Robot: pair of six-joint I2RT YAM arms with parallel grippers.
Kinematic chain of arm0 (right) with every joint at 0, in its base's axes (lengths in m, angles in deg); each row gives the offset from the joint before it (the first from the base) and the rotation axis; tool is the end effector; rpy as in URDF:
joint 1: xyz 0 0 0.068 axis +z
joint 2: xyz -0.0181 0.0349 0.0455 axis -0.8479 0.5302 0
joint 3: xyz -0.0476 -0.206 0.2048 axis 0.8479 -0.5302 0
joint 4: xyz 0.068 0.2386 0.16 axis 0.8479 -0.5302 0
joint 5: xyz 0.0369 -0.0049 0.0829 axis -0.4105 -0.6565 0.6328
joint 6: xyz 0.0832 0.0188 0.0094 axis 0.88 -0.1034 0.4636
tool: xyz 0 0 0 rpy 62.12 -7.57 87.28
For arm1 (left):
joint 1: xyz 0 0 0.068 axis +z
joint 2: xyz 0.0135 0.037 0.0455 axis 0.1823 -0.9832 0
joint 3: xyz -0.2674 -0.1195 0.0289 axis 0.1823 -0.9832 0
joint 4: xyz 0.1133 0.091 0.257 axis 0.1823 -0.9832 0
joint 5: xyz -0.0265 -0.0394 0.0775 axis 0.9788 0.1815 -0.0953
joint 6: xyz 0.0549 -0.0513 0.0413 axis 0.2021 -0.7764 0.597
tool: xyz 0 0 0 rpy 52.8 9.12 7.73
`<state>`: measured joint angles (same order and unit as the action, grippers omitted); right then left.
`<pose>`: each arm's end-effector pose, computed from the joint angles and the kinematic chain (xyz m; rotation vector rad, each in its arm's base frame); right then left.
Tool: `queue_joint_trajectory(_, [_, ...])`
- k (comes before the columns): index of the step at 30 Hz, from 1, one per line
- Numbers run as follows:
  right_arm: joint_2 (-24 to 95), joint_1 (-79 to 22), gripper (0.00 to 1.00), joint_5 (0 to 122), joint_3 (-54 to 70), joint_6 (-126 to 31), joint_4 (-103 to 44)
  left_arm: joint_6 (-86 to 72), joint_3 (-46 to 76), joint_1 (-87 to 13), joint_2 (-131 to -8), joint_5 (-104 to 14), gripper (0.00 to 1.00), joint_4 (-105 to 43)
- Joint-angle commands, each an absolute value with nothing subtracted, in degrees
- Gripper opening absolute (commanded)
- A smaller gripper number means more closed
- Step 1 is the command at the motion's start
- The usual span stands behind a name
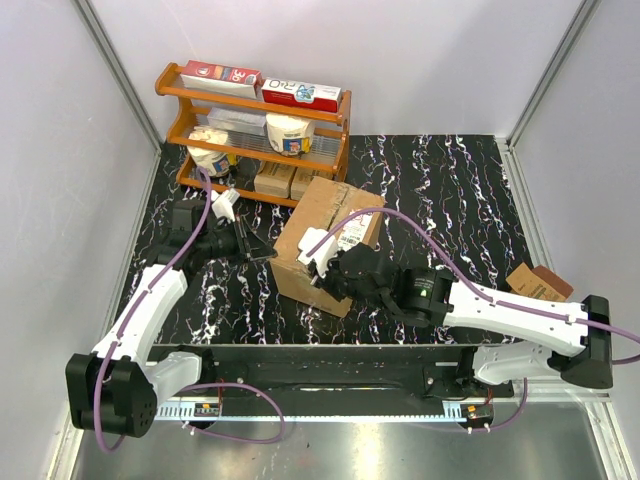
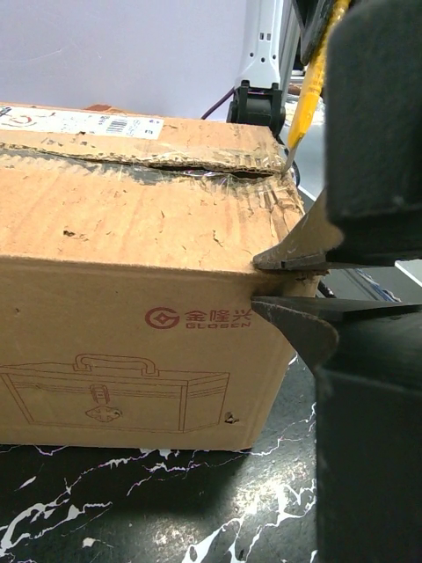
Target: Unpack the express box
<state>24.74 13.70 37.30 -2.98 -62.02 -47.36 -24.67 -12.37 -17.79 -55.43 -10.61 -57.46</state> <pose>0.1276 0.3193 0.3535 -1.1397 1.6501 0.4438 0.2582 -0.0844 0.2583 -0.0347 2.3238 -1.1746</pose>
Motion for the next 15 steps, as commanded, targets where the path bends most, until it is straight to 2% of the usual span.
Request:
queue_joint_trajectory(1, [22.0,13.9,0.00,35.6,-4.0,-59.7,-56.3,-24.0,-12.0,-17.6,-55.6,-15.9,0.00,-59.9])
queue_joint_trajectory(15, [17.9,13.9,0.00,34.3,-3.7,-59.2,-63.1,-23.9,-11.4,-17.5,-55.9,-16.2,0.00,-59.8])
